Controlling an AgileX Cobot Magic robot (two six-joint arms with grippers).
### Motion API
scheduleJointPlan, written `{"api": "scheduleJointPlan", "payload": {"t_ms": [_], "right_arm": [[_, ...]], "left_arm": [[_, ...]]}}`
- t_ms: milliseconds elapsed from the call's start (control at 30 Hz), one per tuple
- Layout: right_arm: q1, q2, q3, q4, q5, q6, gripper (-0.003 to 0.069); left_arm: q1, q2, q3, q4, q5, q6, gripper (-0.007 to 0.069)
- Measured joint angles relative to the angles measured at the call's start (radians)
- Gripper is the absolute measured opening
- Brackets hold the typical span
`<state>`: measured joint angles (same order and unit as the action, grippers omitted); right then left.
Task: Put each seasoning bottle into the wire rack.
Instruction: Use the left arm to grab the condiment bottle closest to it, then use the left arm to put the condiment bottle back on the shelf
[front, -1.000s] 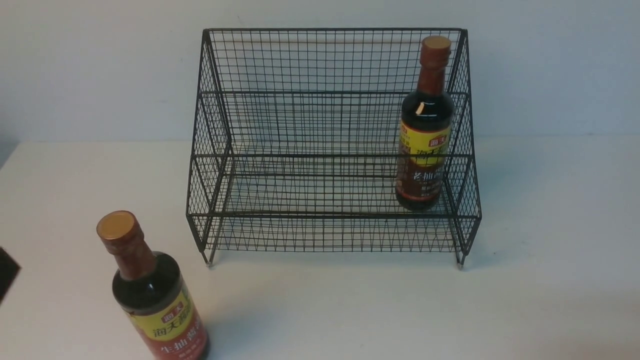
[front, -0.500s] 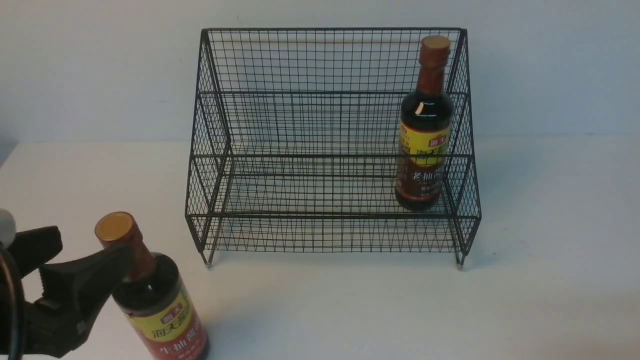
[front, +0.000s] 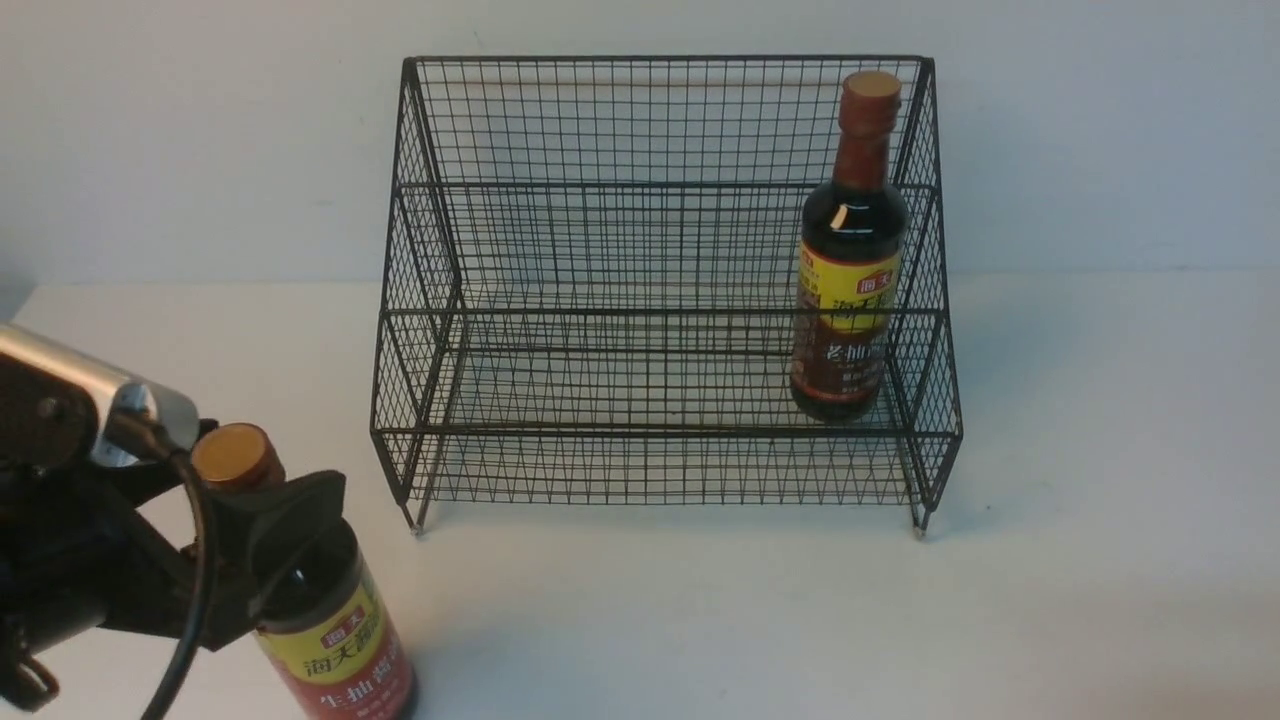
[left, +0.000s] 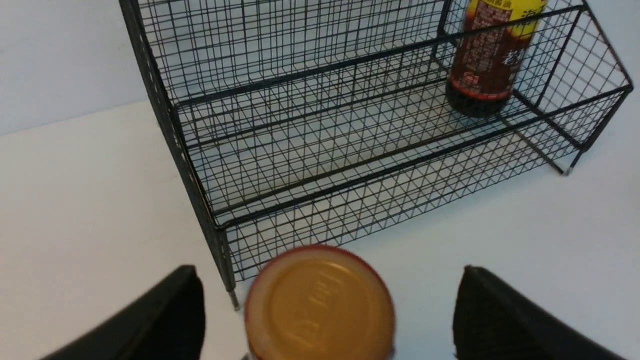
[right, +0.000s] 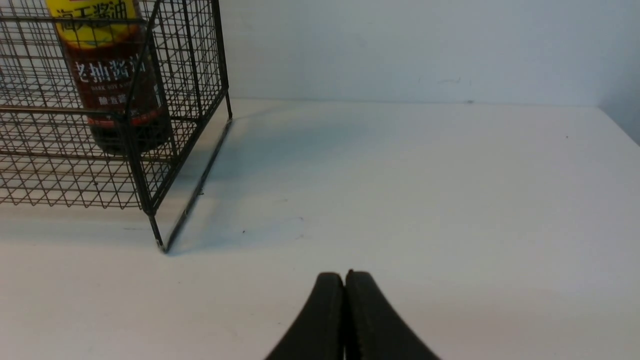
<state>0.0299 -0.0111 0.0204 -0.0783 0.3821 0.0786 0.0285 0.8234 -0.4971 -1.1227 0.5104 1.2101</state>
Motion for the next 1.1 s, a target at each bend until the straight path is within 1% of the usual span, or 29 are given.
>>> {"api": "scheduleJointPlan", "payload": {"t_ms": [67,133,167,233,267,333,467,567,600,667,700,733,833,867,933,1000,1100], "right_arm": [[0.0,0.0,0.0,0.0,0.0,0.0,-0.0015],[0.0,0.0,0.0,0.0,0.0,0.0,-0.0015],[0.0,0.0,0.0,0.0,0.0,0.0,-0.0015],[0.0,0.0,0.0,0.0,0.0,0.0,-0.0015],[0.0,0.0,0.0,0.0,0.0,0.0,-0.0015],[0.0,0.0,0.0,0.0,0.0,0.0,-0.0015],[0.0,0.0,0.0,0.0,0.0,0.0,-0.0015],[0.0,0.0,0.0,0.0,0.0,0.0,-0.0015],[0.0,0.0,0.0,0.0,0.0,0.0,-0.0015],[0.0,0.0,0.0,0.0,0.0,0.0,-0.0015],[0.0,0.0,0.0,0.0,0.0,0.0,-0.0015],[0.0,0.0,0.0,0.0,0.0,0.0,-0.0015],[0.0,0.0,0.0,0.0,0.0,0.0,-0.0015],[0.0,0.0,0.0,0.0,0.0,0.0,-0.0015],[0.0,0.0,0.0,0.0,0.0,0.0,-0.0015],[0.0,0.0,0.0,0.0,0.0,0.0,-0.0015],[0.0,0.0,0.0,0.0,0.0,0.0,-0.0015]], "left_arm": [[0.0,0.043,0.0,-0.036,-0.012,0.051,0.0528],[0.0,0.066,0.0,-0.059,-0.017,0.076,0.0483],[0.0,0.077,0.0,-0.076,-0.021,0.092,0.0427],[0.0,0.082,0.0,-0.086,-0.024,0.106,0.0357],[0.0,0.083,0.0,-0.093,-0.025,0.114,0.0299],[0.0,0.081,0.0,-0.094,-0.031,0.128,0.0261],[0.0,0.063,-0.005,-0.071,-0.012,0.124,0.0261],[0.0,0.033,-0.062,-0.031,0.056,0.05,0.0261],[0.0,0.031,-0.075,-0.029,0.061,0.044,0.0261],[0.0,0.022,-0.183,-0.025,0.127,-0.044,0.0261],[0.0,0.022,-0.192,-0.025,0.137,-0.051,0.0261],[0.0,0.024,-0.262,-0.025,0.169,-0.102,0.0261],[-0.001,0.058,-0.432,-0.03,0.215,-0.193,0.0261],[-0.001,0.061,-0.442,-0.031,0.215,-0.197,0.0261],[-0.001,0.118,-0.569,-0.037,0.238,-0.227,0.0261],[-0.001,0.154,-0.628,-0.042,0.248,-0.231,0.0261],[-0.001,0.279,-0.788,-0.046,0.251,-0.236,0.0261]]}}
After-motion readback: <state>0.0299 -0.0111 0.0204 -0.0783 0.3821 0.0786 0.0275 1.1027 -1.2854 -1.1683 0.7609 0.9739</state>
